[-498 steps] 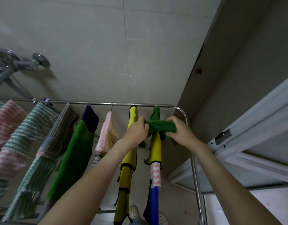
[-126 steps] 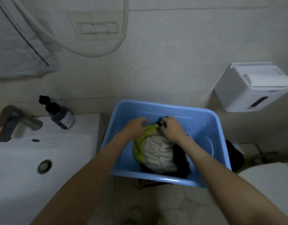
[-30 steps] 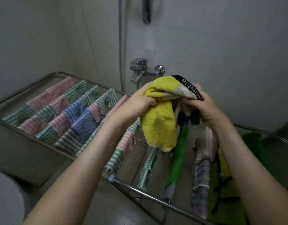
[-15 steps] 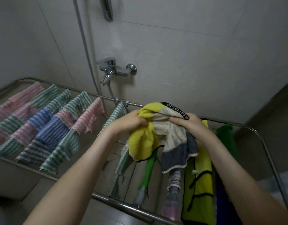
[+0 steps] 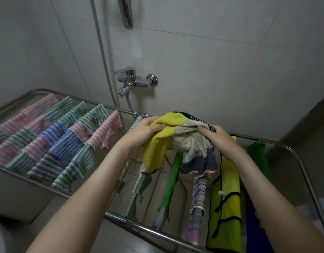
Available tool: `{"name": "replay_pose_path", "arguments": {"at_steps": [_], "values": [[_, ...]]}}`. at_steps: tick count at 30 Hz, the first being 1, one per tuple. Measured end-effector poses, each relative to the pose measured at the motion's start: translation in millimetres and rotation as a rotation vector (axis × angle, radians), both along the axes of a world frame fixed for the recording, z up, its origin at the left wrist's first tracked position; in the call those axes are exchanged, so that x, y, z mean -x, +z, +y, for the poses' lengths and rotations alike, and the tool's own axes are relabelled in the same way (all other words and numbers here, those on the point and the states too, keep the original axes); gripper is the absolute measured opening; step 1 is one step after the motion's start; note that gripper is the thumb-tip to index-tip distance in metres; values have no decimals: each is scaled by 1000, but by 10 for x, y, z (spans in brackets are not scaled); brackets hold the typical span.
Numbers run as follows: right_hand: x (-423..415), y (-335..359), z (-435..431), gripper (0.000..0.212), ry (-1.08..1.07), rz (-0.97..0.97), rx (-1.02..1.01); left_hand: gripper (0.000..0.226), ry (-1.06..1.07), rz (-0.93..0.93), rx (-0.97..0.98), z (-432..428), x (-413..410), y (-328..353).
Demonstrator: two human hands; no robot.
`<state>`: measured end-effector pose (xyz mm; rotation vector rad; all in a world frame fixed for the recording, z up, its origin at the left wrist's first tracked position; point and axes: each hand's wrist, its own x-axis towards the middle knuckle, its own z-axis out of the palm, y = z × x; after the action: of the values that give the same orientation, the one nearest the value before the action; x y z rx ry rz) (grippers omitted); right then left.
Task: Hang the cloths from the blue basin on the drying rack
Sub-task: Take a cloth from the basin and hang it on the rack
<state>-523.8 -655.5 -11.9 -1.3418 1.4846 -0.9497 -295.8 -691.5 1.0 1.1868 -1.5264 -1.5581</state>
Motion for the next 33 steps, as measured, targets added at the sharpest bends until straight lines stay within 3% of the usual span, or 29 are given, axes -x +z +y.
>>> {"name": "replay_pose_path", "arguments": {"at_steps": [5,10,15,17,20,25,30,33], "values": [[-61,4,102,13,38,99,83,18,28,-11,25,21,-30,-31],[-32,-76,165,27,58,119,160,17,-27,-21,3,86,-71,-147],[140,-272,125,29,179,432,41,16,-60,3,-44,151,-85,-208],[233,-385,65,29,73,527,23,20,-68,27,-83,166,-101,-210],[332,-480,46,16,-153,462,-28,27,-82,76,-138,176,-135,-197],[321,-420,54,24,-365,382,-12,24,-141,130,-164,177,-118,-144],[239,-296,126,27,-376,286,-100,27,-185,180,-121,166,-72,-45],[208,-229,183,28,-316,54,-161,28,-126,172,-82,134,-61,6]]}}
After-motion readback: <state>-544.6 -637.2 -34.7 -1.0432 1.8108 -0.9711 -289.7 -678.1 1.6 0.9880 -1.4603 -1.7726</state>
